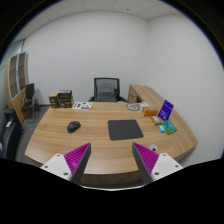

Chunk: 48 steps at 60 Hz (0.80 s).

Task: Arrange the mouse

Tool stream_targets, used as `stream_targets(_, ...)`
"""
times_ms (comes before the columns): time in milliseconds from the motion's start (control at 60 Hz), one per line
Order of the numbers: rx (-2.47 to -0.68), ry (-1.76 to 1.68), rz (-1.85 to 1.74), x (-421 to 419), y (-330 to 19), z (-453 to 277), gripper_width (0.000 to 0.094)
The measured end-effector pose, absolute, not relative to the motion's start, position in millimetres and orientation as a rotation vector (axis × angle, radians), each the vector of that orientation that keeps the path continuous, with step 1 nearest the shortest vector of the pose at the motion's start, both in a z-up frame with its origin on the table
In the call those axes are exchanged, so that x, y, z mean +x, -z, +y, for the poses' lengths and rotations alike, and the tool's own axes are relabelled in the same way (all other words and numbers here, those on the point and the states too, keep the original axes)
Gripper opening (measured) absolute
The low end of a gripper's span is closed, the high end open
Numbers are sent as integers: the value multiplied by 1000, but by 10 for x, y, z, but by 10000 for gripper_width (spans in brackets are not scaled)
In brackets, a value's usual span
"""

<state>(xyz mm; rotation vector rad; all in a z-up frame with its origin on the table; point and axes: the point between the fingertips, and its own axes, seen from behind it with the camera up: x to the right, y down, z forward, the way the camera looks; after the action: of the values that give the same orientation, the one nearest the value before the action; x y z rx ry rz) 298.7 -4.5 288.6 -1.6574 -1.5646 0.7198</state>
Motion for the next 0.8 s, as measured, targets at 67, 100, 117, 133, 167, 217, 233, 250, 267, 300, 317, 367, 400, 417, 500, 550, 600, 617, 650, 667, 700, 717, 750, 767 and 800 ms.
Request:
stream_targets(67,-1668,-734,-1568,2973,-2853,-86,864)
stream_targets(100,-1674,-738,-1571,2959,-2819,-107,864)
stream_targets(117,-1677,-740,-1573,2950,-2804,-117,863)
stream_targets(133,-1678,-740,-1575,2932,-2797,-147,864)
stream_targets(167,-1680,-738,-1582,2903,-2756,-175,863)
stream_targets(217,-1681,-738,-1588,2862,-2712,-221,864)
stream_targets(233,-1681,-739,-1590,2846,-2697,-242,864)
stream_targets(250,-1680,-742,-1593,2832,-2688,-264,865)
stream_targets(267,-1680,-746,-1597,2816,-2682,-278,865)
stream_targets(300,-1679,-752,-1602,2785,-2656,-327,864)
stream_targets(317,-1677,-754,-1605,2767,-2643,-357,863)
stream_targets(367,-1672,-760,-1617,2711,-2603,-451,863)
stream_targets(400,-1666,-762,-1626,2672,-2568,-532,863)
stream_targets(417,-1664,-764,-1632,2656,-2552,-572,863)
stream_targets(500,-1660,-775,-1657,2555,-2472,-765,863)
stream_targets(550,-1658,-786,-1668,2489,-2422,-904,861)
stream_targets(600,-1650,-797,-1680,2412,-2371,-1054,862)
stream_targets(617,-1650,-796,-1686,2391,-2345,-1102,862)
stream_targets(650,-1650,-796,-1699,2347,-2293,-1201,862)
stream_targets(667,-1649,-800,-1705,2322,-2272,-1258,863)
stream_targets(700,-1646,-810,-1717,2265,-2228,-1373,862)
stream_targets(717,-1645,-813,-1725,2239,-2204,-1429,863)
stream_targets(750,-1643,-820,-1741,2185,-2151,-1541,861)
stream_targets(767,-1643,-824,-1746,2156,-2127,-1594,863)
stream_targets(800,-1642,-832,-1750,2089,-2082,-1683,861)
